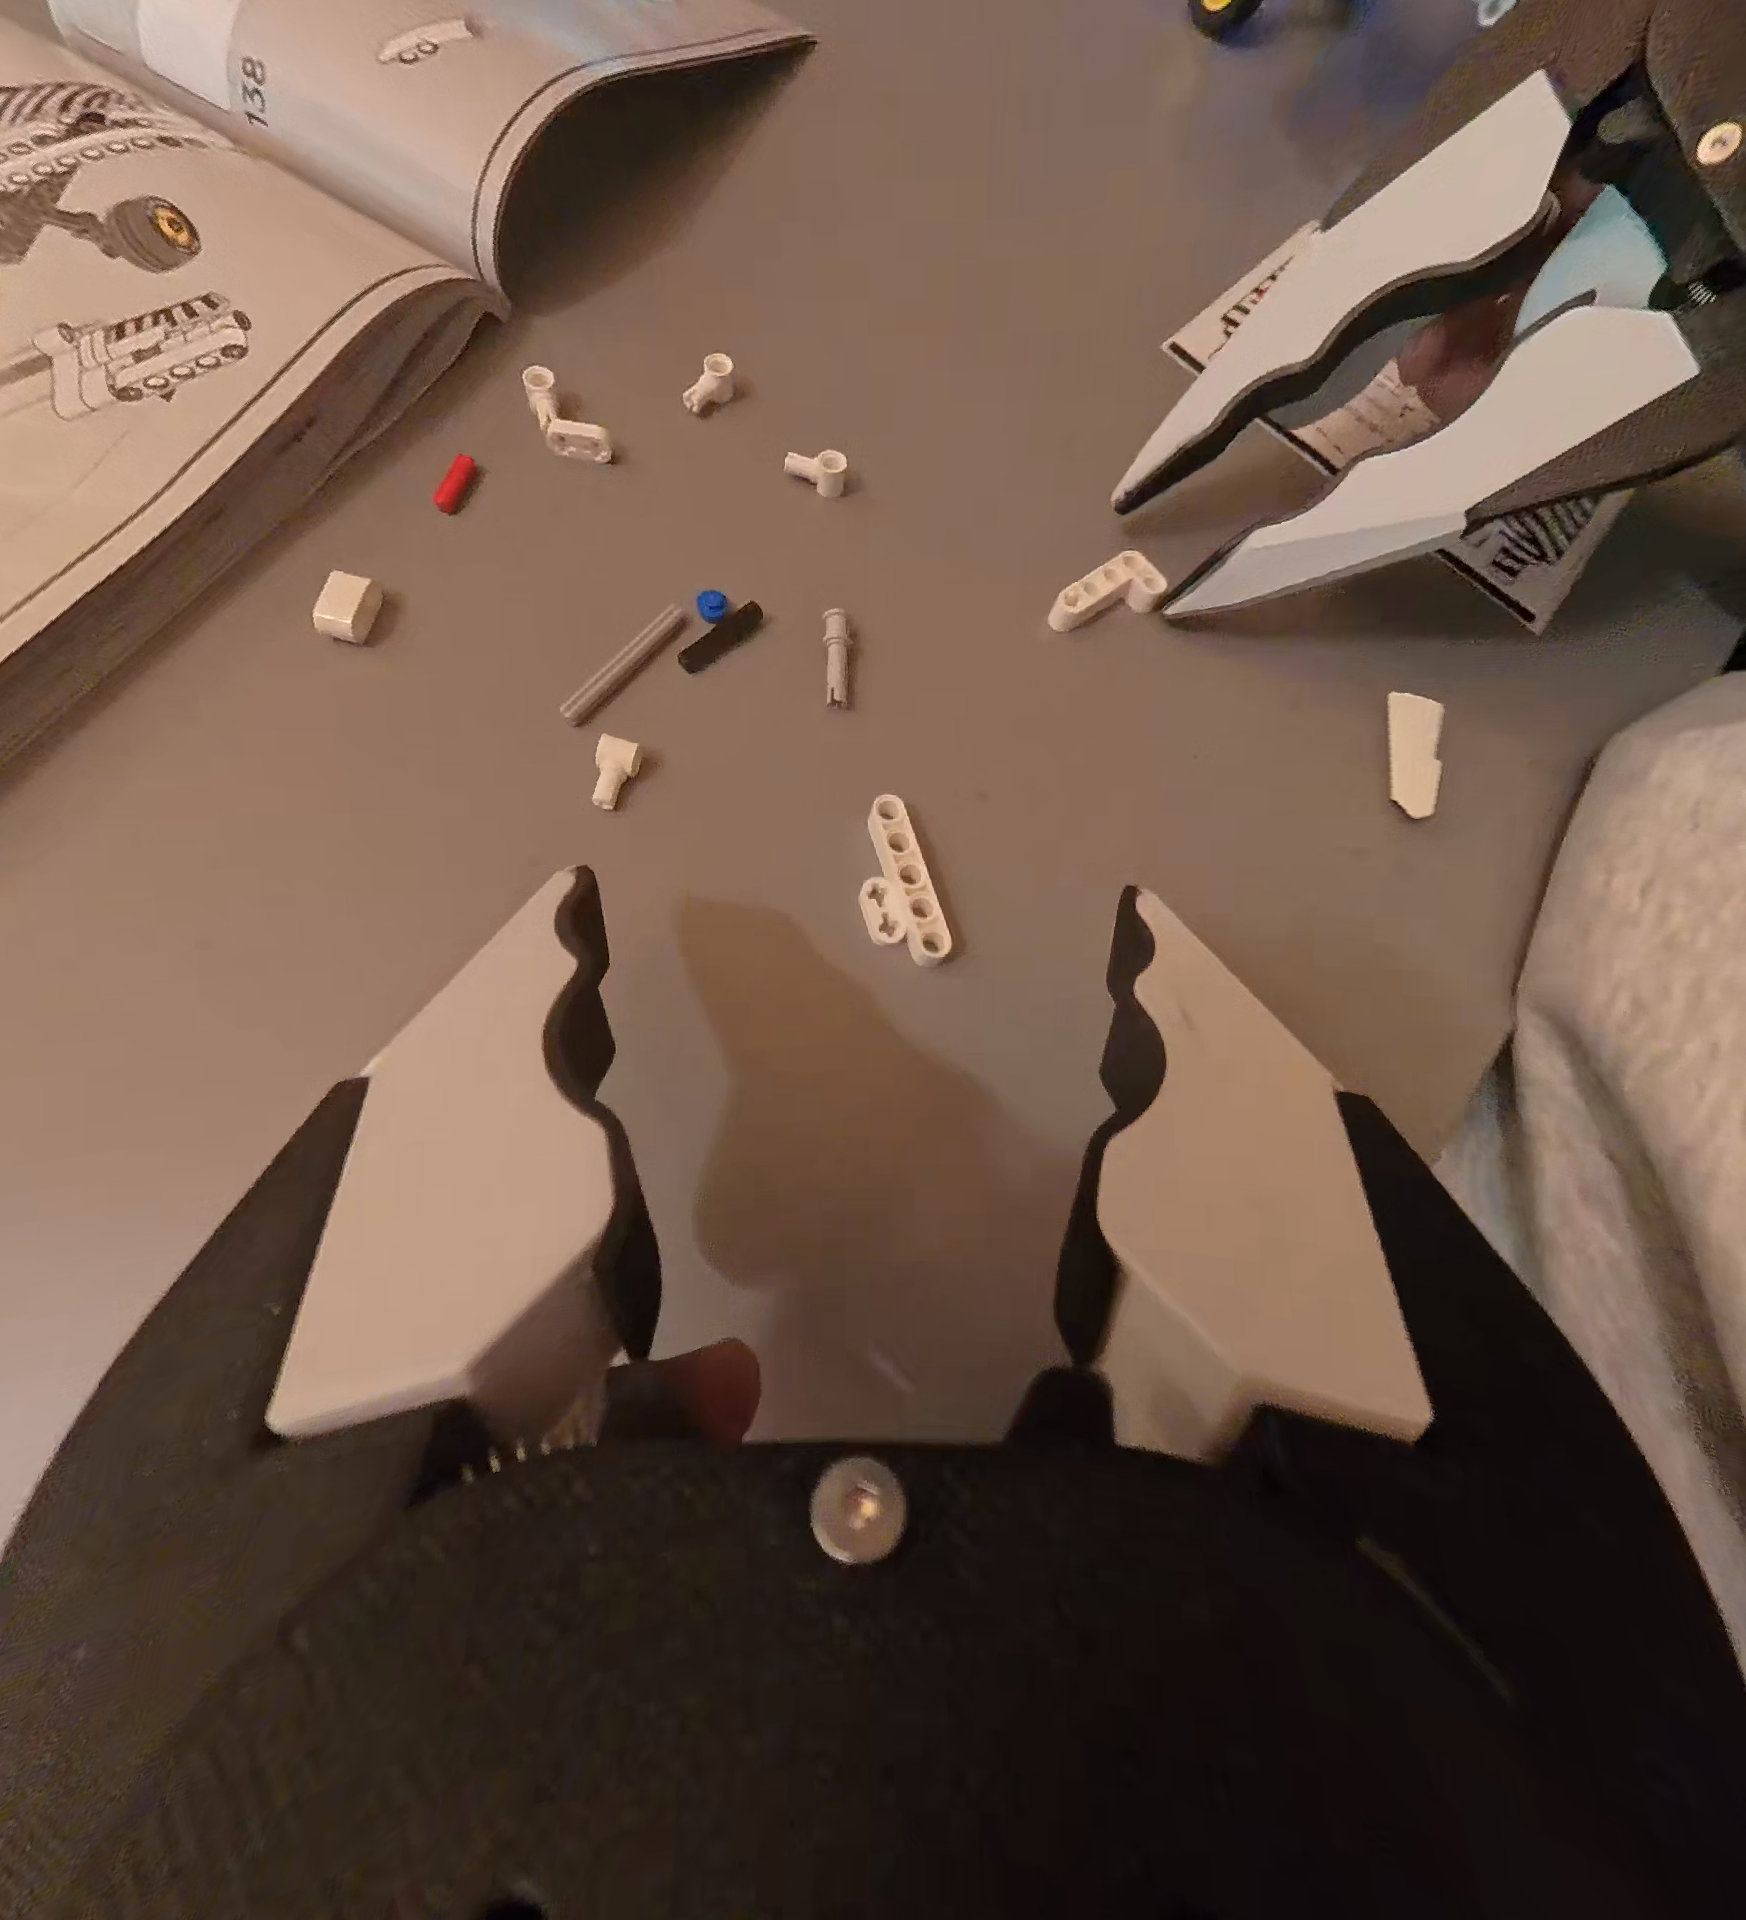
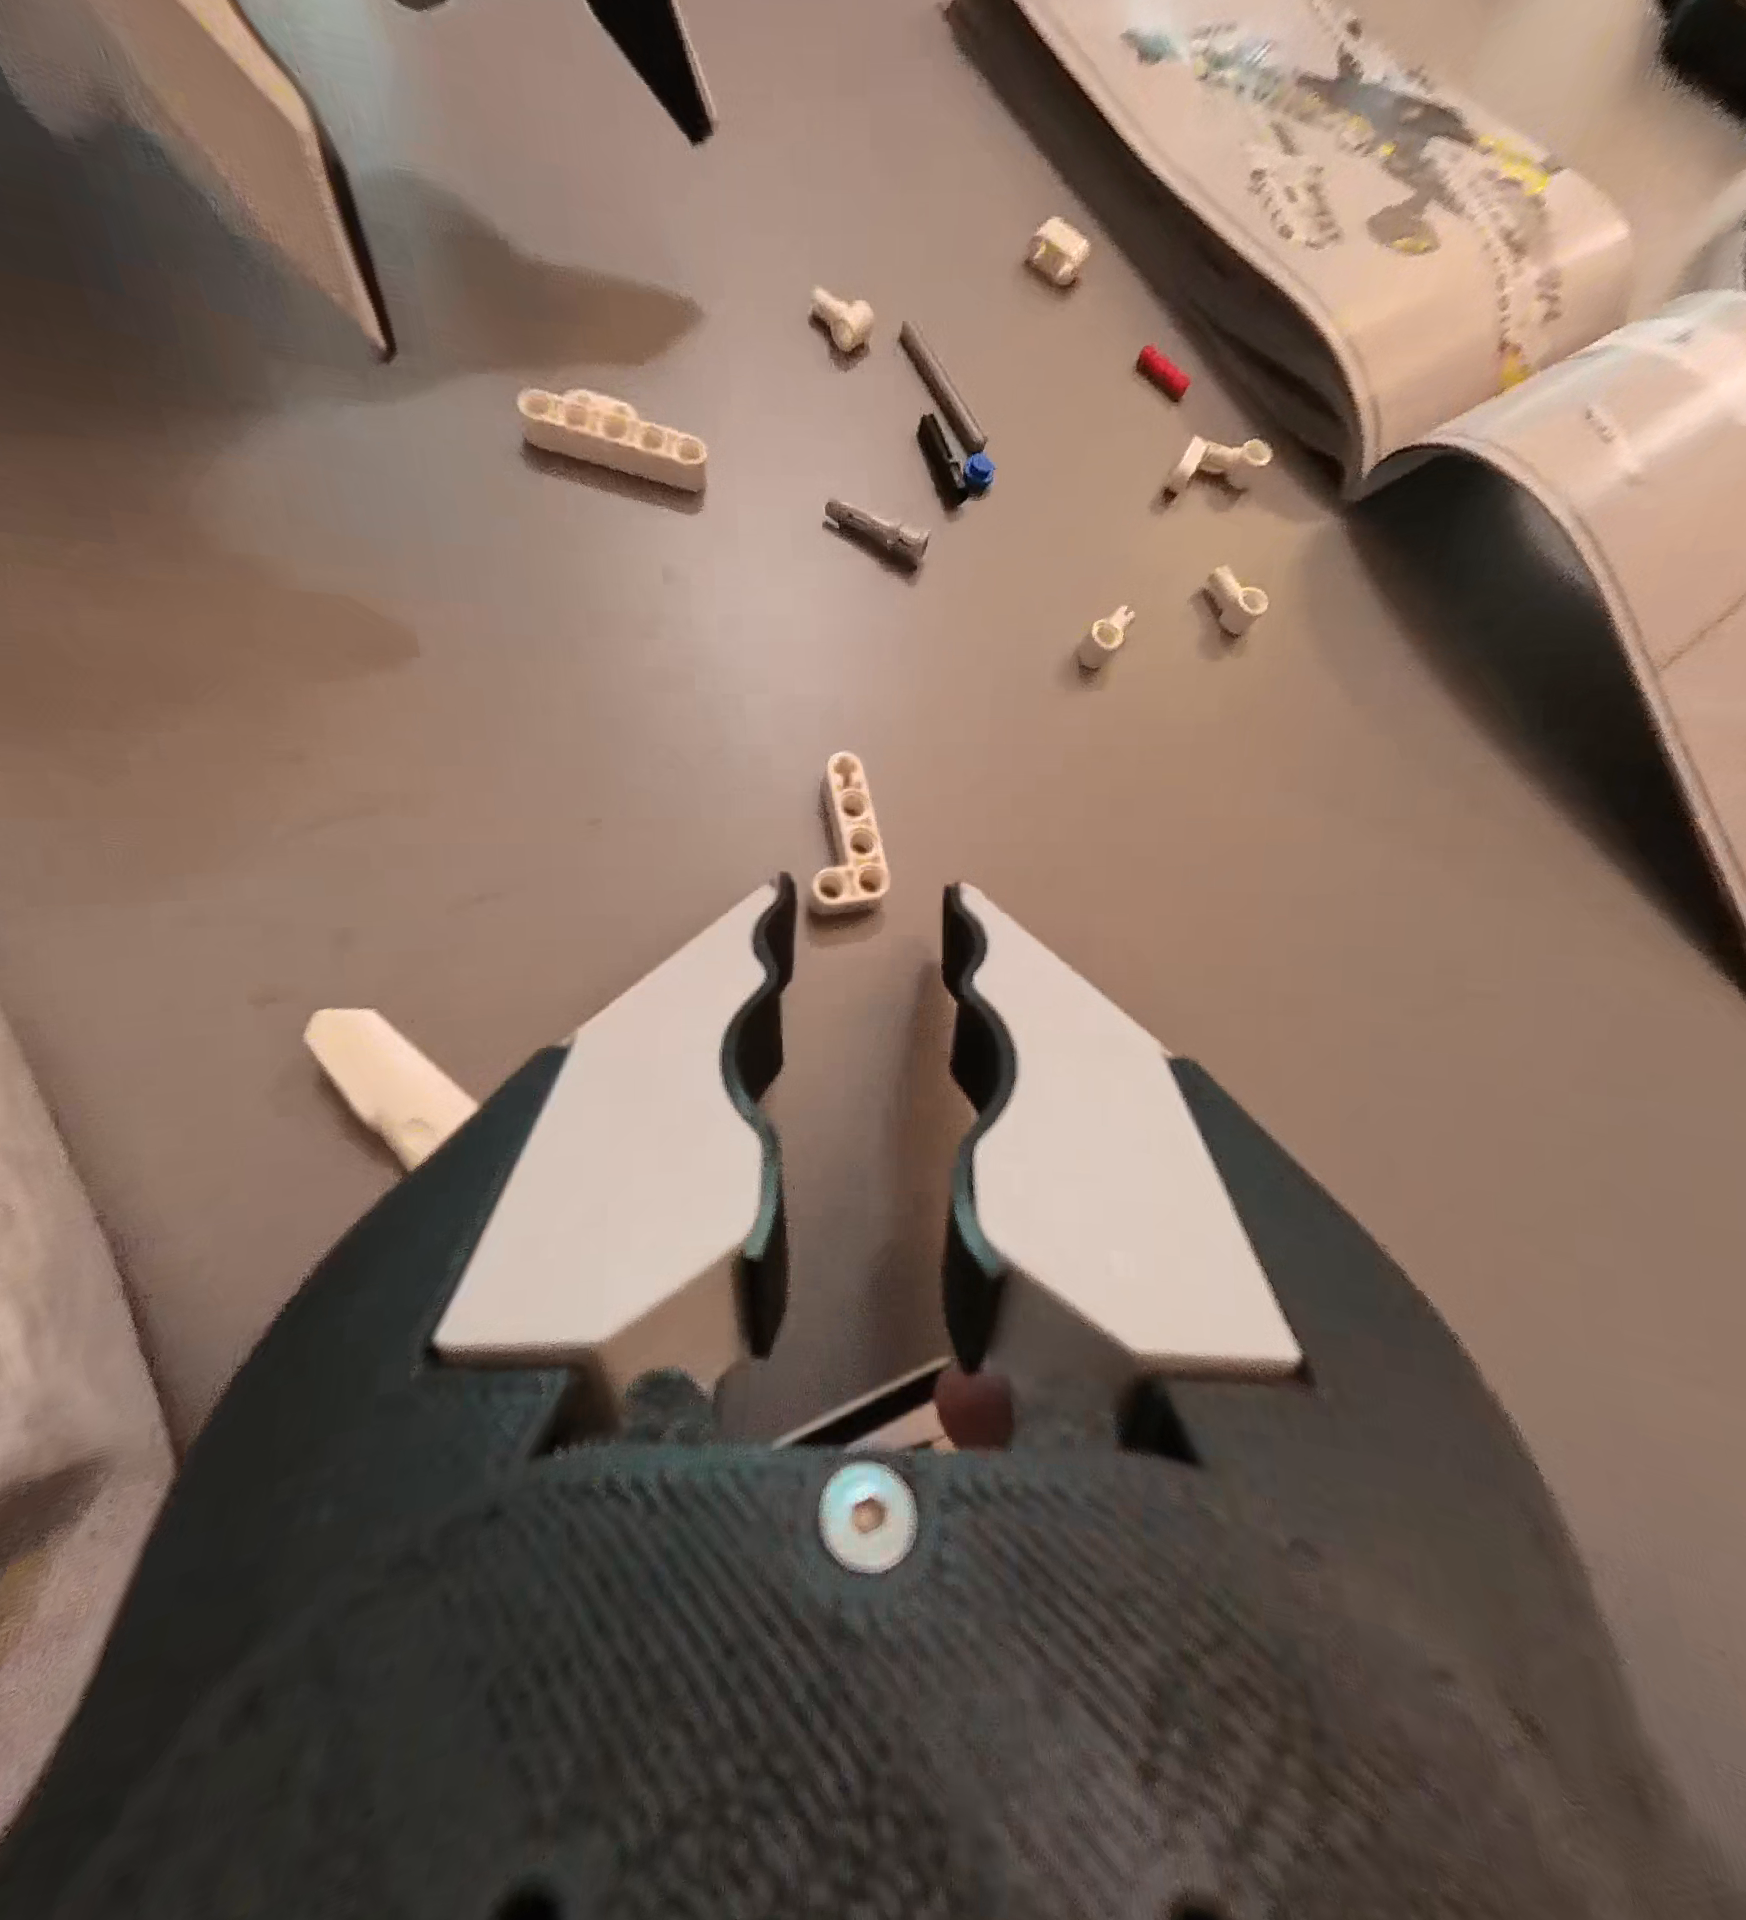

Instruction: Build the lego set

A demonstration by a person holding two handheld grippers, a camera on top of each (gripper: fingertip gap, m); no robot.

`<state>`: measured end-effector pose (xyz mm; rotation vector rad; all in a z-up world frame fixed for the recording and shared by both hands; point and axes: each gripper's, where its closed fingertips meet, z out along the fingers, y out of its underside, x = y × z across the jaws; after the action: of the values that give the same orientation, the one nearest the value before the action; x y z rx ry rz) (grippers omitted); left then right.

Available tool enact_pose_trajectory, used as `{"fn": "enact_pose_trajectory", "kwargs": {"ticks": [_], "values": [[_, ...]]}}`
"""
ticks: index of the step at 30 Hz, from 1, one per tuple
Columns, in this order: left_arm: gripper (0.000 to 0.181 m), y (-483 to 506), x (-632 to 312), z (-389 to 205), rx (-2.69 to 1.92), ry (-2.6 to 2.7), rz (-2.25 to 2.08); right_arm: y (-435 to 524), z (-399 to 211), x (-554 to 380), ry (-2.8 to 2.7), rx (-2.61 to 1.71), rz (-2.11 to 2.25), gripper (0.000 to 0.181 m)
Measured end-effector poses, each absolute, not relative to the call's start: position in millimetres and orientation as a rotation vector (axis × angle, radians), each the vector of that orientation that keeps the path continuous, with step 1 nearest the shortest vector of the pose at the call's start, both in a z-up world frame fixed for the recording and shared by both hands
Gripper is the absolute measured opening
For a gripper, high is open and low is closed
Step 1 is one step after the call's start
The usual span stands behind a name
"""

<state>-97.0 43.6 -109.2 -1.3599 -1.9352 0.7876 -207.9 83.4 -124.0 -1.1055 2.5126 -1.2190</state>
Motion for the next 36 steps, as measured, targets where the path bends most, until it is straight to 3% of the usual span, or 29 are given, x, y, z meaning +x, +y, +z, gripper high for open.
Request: {"fn": "enact_pose_trajectory", "kwargs": {"ticks": [4, 21, 36], "values": [[0.100, 39.2, -104.5, -121.6, -1.400, -1.966, 0.802, 77.3, -129.8, -199.7, 2.482, -1.100, -1.086, 0.015], [0.078, 14.9, -108.3, -129.9, -1.414, -2.052, 0.834, 40.4, -129.4, -173.8, 2.372, -1.158, -1.069, 0.014], [0.070, -26.5, -120.5, -133.4, -1.418, -2.115, 0.877, 26.0, -127.2, -166.3, 2.359, -1.141, -1.098, 0.014]]}}
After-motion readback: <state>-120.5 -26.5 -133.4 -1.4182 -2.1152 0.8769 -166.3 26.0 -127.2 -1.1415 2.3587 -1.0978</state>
